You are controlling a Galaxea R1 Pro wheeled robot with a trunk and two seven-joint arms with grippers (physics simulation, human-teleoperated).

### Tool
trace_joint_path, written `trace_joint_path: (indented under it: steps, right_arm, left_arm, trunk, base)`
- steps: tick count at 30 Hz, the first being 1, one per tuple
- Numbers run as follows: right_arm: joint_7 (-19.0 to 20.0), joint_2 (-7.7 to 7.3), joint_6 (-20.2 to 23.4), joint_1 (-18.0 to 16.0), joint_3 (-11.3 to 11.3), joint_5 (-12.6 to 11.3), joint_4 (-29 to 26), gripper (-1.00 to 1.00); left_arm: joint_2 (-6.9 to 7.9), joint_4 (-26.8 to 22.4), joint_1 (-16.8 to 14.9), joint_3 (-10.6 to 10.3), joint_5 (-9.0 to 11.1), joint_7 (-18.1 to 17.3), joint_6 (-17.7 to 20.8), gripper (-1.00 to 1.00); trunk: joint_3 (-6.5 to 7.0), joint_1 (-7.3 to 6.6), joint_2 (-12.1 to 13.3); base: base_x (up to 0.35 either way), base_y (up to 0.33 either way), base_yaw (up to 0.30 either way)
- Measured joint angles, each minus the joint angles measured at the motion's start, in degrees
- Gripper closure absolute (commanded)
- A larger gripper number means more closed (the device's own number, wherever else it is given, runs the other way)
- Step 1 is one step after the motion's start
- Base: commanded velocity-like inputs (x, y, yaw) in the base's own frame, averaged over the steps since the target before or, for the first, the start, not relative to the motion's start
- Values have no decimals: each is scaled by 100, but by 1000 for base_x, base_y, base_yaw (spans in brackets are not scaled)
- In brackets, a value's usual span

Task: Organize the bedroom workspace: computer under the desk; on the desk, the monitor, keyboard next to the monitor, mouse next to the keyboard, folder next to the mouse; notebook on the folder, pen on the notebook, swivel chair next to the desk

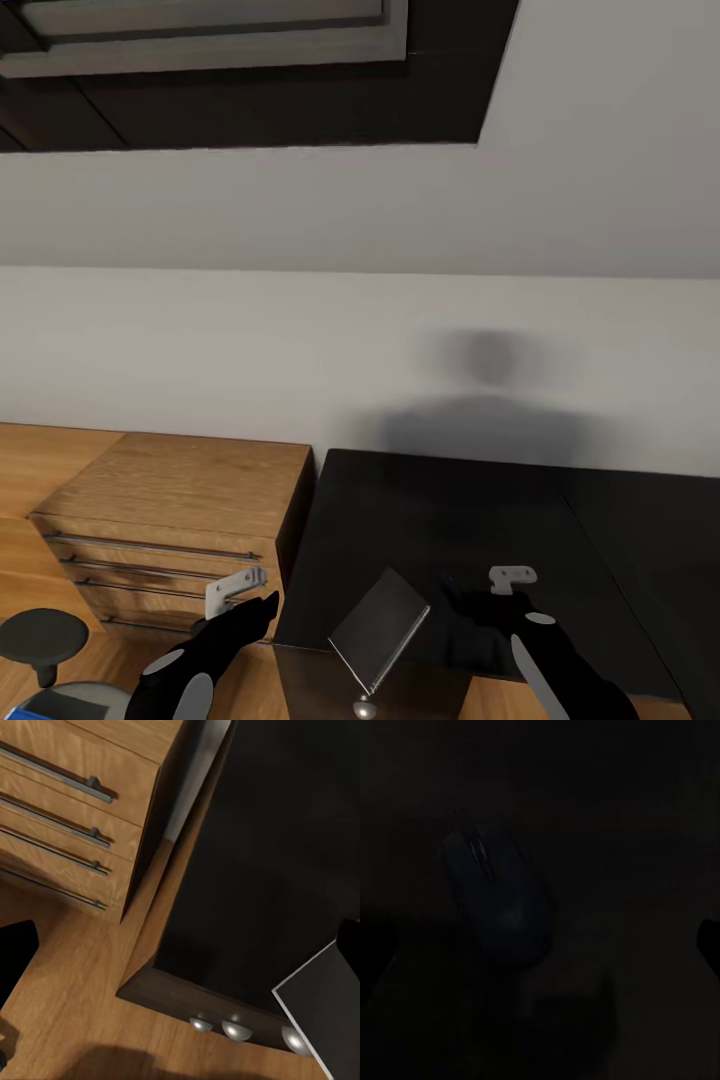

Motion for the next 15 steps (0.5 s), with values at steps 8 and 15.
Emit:
trace_joint_path:
  steps: [8,15]
  right_arm:
    - [33,0,-1,0,1,8,91,-100]
    - [35,0,-5,-3,0,12,178,-100]
  left_arm:
    - [6,0,0,13,2,0,0,-100]
    - [7,0,0,11,3,0,0,-100]
  trunk:
    - [-144,176,-322]
    - [-270,330,-603]
  base:
    - [0,0,0]
    - [0,0,0]
